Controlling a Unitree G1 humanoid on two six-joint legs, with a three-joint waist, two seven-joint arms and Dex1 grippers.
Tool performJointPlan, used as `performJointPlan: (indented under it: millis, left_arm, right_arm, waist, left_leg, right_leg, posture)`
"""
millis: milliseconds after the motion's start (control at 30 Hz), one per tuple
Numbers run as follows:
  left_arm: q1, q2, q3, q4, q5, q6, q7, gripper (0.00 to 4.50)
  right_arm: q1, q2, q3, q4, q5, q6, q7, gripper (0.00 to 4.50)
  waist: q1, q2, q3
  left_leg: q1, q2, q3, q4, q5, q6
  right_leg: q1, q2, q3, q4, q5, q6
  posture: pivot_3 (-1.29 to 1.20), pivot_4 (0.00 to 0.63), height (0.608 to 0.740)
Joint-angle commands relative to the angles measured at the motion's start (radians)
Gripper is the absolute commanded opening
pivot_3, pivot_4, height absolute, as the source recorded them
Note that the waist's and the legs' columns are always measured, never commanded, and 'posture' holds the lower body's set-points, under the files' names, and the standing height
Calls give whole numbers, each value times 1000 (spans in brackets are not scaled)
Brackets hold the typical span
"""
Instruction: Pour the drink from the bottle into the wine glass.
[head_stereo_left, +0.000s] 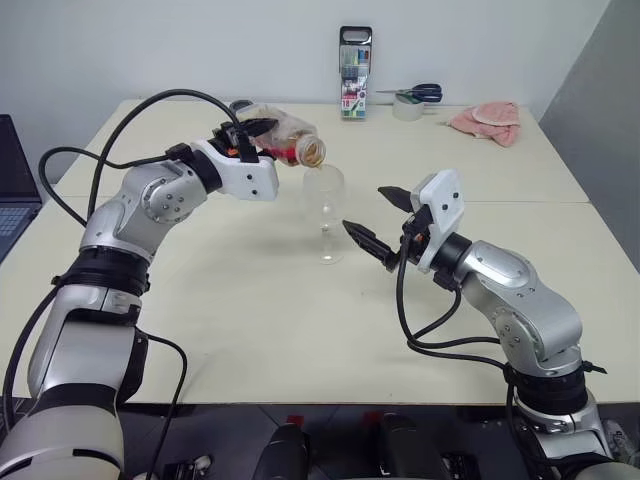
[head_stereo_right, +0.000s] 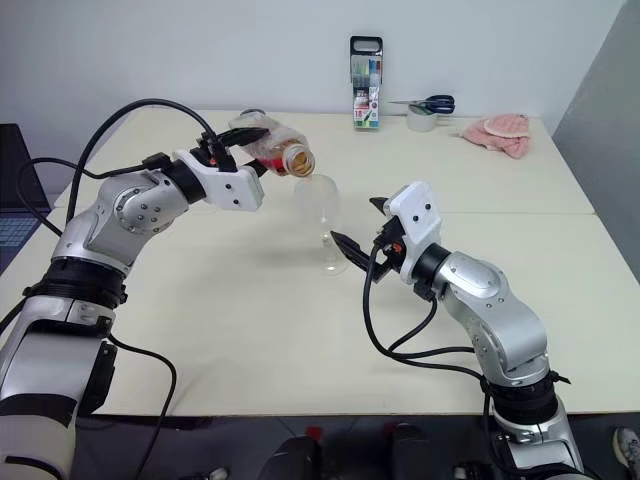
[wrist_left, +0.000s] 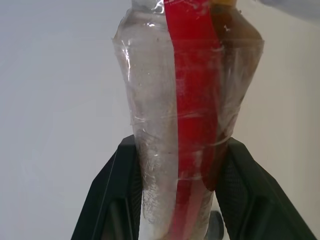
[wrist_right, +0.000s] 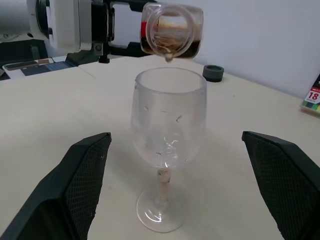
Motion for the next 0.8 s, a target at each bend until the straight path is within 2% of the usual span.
performJointPlan:
  millis: [33, 800]
  left_arm:
    - [-53, 25, 4, 11, 24, -24, 52, 1656]
    - [-202, 17, -83, 209, 137, -96, 202, 1656]
  right_arm:
    - [-22, -3, -5, -41, 14, 6, 2, 4500]
    - [30, 0, 4, -75, 21, -23, 13, 4500]
  waist:
    - [-4, 0, 0]
    - [-8, 0, 0]
  left_leg:
    - [0, 0, 0, 0, 0, 0]
    - [0, 0, 0, 0, 0, 0]
  right_leg:
    - [0, 0, 0, 0, 0, 0]
    - [0, 0, 0, 0, 0, 0]
  posture:
    - [0, 150, 740]
    - [0, 150, 740]
